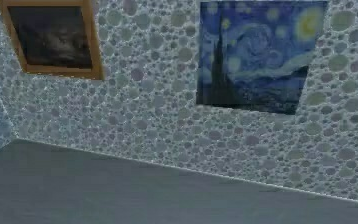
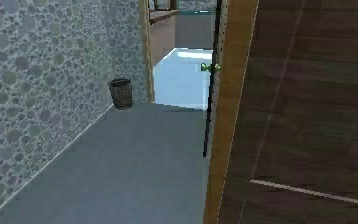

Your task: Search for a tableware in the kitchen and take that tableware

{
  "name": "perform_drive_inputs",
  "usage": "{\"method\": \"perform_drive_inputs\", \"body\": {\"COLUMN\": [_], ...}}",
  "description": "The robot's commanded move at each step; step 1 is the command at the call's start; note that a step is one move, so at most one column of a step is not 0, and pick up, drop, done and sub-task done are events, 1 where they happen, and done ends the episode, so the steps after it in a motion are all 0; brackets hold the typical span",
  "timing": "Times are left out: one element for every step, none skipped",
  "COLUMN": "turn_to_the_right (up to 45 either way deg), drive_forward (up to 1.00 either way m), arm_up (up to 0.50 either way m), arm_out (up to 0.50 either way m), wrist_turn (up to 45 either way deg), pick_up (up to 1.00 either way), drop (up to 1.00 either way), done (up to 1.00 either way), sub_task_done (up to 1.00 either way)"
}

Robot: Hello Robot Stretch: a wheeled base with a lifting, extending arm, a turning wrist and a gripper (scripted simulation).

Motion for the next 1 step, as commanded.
{"method": "perform_drive_inputs", "body": {"turn_to_the_right": [-45.0], "drive_forward": [0.00], "arm_up": [0.00], "arm_out": [0.00], "wrist_turn": [0.0], "pick_up": [0.00], "drop": [0.00], "done": [0.00], "sub_task_done": [0.00]}}
